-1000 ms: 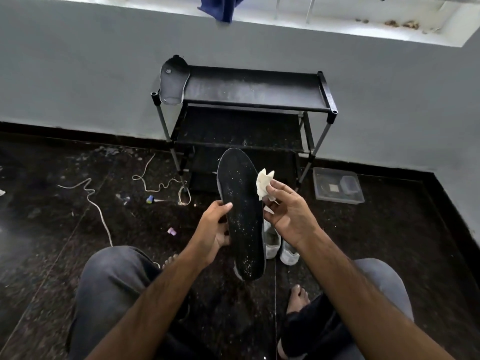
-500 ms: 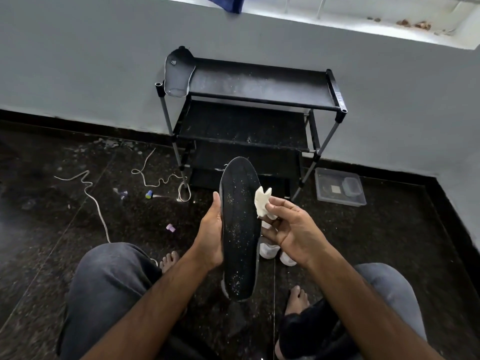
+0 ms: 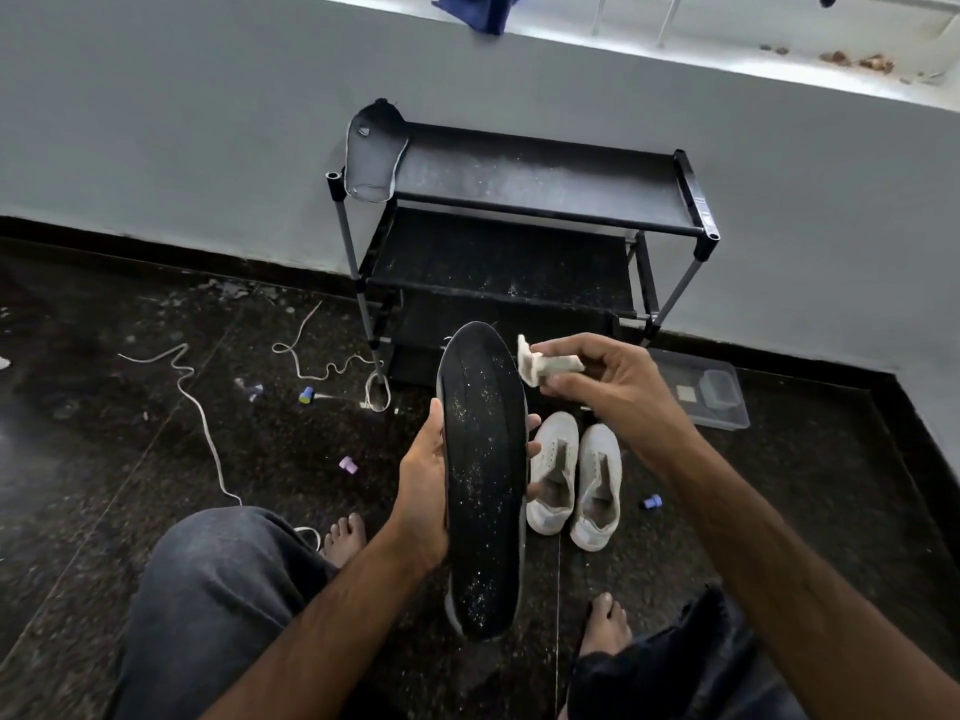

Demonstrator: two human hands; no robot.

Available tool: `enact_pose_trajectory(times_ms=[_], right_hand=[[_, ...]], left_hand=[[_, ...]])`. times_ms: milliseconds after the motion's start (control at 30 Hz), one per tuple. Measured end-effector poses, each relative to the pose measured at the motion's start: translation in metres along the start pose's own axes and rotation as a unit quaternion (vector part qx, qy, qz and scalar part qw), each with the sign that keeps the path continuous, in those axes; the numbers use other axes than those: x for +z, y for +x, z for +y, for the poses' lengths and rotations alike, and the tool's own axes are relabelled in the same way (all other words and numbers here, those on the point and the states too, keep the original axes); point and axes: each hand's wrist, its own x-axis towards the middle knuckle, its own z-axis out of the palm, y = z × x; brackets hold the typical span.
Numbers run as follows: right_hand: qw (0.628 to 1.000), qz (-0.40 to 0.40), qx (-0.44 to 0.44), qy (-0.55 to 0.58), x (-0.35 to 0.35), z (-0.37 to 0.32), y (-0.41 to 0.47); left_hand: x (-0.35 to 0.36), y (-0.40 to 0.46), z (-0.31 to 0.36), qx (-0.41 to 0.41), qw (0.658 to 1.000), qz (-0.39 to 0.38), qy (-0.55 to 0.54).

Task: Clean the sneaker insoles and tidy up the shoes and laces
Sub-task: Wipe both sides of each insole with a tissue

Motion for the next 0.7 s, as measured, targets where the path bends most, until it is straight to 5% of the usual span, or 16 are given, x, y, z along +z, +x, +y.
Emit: enact_pose_trajectory(times_ms=[200, 367, 433, 500, 600, 700], right_hand=[[0.959, -0.042, -0.158, -0.231, 0.046, 0.002, 0.021], [0.802, -0.118, -0.375, -0.45, 0.063, 0.014, 0.047], [0.752, -0.117, -0.389, -0.52, 0.054, 0.016, 0.073], [0.78, -0.02, -0.337, -0.526, 0.037, 0.013, 0.103], [0.878, 0.116, -0.232, -0.401, 0.023, 0.002, 0.119], [0.867, -0.044, -0.315, -0.382, 0.052, -0.01, 0.093]], left_hand=[[-0.005, -0.005, 0.007, 0.035, 0.999, 0.029, -0.007], [-0.011, 0.002, 0.01, 0.035, 0.996, 0.074, 0.036], [-0.017, 0.005, 0.012, 0.039, 0.994, 0.094, 0.038], [-0.021, 0.006, 0.013, 0.043, 0.993, 0.103, 0.037], [-0.024, 0.007, 0.017, 0.041, 0.993, 0.102, 0.034], [-0.024, 0.007, 0.02, 0.043, 0.992, 0.111, 0.031]])
